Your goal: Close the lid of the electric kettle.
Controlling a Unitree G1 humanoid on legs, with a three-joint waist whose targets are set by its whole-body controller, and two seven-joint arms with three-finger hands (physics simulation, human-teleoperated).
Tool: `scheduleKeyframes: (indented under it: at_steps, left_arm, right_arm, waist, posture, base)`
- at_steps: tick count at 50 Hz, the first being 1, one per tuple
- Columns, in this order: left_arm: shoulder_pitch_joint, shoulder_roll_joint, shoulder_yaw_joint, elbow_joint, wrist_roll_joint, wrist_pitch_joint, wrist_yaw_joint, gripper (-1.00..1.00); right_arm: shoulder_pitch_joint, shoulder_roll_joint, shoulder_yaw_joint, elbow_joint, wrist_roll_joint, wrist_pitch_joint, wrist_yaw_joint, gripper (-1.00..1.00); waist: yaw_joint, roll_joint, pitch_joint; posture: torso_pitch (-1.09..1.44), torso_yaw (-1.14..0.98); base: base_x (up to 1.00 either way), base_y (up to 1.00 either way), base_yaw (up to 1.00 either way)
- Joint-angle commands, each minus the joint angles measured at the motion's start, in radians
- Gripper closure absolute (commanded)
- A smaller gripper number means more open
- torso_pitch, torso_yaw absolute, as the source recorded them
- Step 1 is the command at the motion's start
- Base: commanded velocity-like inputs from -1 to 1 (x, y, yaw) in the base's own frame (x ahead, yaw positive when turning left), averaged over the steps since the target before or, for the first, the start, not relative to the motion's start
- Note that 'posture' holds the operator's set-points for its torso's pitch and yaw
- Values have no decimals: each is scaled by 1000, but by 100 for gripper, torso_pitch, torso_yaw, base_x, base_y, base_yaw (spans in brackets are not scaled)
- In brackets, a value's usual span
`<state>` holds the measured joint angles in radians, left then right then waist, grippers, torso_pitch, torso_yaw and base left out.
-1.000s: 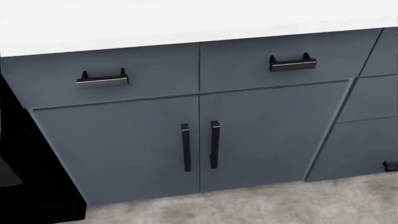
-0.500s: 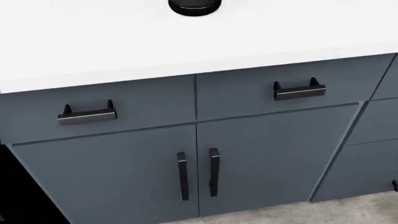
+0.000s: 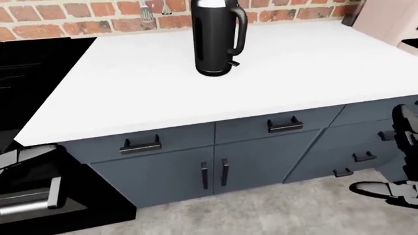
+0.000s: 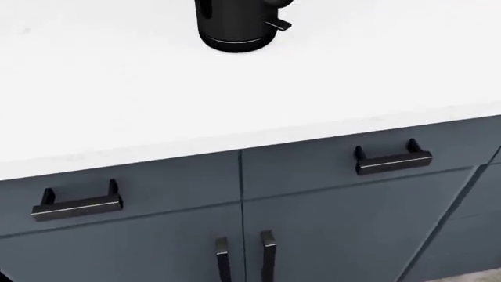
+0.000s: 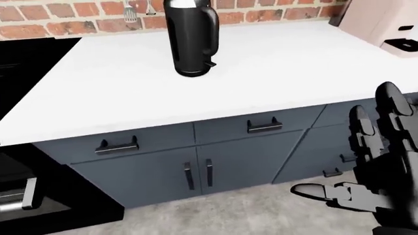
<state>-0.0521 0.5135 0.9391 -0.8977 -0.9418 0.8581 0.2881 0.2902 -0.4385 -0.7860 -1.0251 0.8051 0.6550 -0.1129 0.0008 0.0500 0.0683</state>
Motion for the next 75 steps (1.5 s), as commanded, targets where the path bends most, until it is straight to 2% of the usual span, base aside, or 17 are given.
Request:
scheduleKeyframes:
  at_steps: [1, 3, 9, 12, 13, 15, 21, 23, 25, 28, 33, 34, 35, 38, 40, 51, 75]
  left_arm:
    - [-13, 19, 7, -26, 13, -32, -7, -100]
    - [-16, 23, 18, -27, 0, -26, -4, -100]
    - [-15, 19, 9, -25, 12, -32, -9, -100]
    - [-14, 19, 9, -26, 11, -31, -9, -100]
    - [-15, 20, 11, -27, 9, -29, -7, -100]
    - [-14, 18, 7, -25, 16, -32, -10, -100]
    - [-19, 21, 11, -28, 8, -26, -6, -100]
    - [-18, 20, 8, -27, 11, -28, -7, -100]
    - [-17, 20, 8, -29, 10, -27, -6, -100]
    - [-17, 20, 10, -29, 9, -26, -7, -100]
    - [-15, 19, 10, -29, 9, -26, -6, -100]
    - [-16, 21, 13, -31, 4, -23, -4, -100]
    - [-15, 20, 10, -29, 8, -26, -6, -100]
    - [-15, 15, -1, -25, 23, -32, -12, -100]
    - [-18, 18, 5, -28, 15, -26, -9, -100]
    - [-15, 10, -2, -24, 33, -35, -21, -100]
    - [-16, 7, -1, -32, 40, -30, -30, -100]
  right_arm:
    - [-6, -20, -34, -22, -9, -31, -1, -100]
    - [-4, -27, -34, -22, -4, -34, -8, -100]
    - [-1, -33, -37, -22, 6, -36, -16, -100]
    - [2, -38, -38, -22, 11, -38, -20, -100]
    - [3, -38, -38, -22, 12, -39, -21, -100]
    - [1, -34, -39, -22, 9, -36, -16, -100]
    - [-10, -19, -36, -22, -11, -27, 0, -100]
    - [-11, -16, -36, -22, -15, -26, 4, -100]
    - [-14, -8, -37, -22, -23, -24, 12, -100]
    - [-17, -4, -40, -22, -26, -21, 18, -100]
    - [-19, 2, -37, -22, -36, -21, 24, -100]
    - [-19, 4, -37, -22, -38, -26, 27, -100]
    - [-14, 4, -34, -22, -42, -38, 30, -100]
    - [-9, 4, -27, -22, -51, -49, 32, -100]
    - [-9, 6, -25, -22, -56, -50, 34, -100]
    - [-19, 26, -25, -22, -80, -44, 58, -100]
    - [-6, 22, -25, -22, -76, -56, 54, -100]
  waist:
    - [-1, 18, -11]
    - [10, 6, -25]
    - [25, -46, -18]
    - [23, -117, -43]
    - [13, -80, -26]
    - [4, -100, -14]
    - [-14, -57, -12]
    - [-19, -30, -14]
    - [-20, 19, -33]
    - [-5, 20, -13]
    - [15, -10, -22]
    - [18, -18, -21]
    - [18, -34, 3]
    - [17, -84, -13]
    - [18, -61, -12]
    - [-7, -42, -29]
    - [-24, -22, -14]
  posture:
    - [0, 0]
    - [0, 0]
    - [0, 0]
    - [0, 0]
    - [0, 0]
    - [0, 0]
    - [0, 0]
    - [0, 0]
    - [0, 0]
    - [0, 0]
    - [0, 0]
    - [0, 0]
    - [0, 0]
    - [0, 0]
    - [0, 0]
    - [0, 0]
    - [0, 0]
  base:
    - [29, 0, 0]
    - [29, 0, 0]
    - [29, 0, 0]
    - [29, 0, 0]
    - [29, 0, 0]
    - [29, 0, 0]
    - [28, 0, 0]
    - [29, 0, 0]
    - [29, 0, 0]
    - [29, 0, 0]
    - [29, 0, 0]
    - [30, 0, 0]
    - [0, 0, 0]
    - [0, 0, 0]
    - [0, 0, 0]
    - [0, 0, 0]
    - [0, 0, 0]
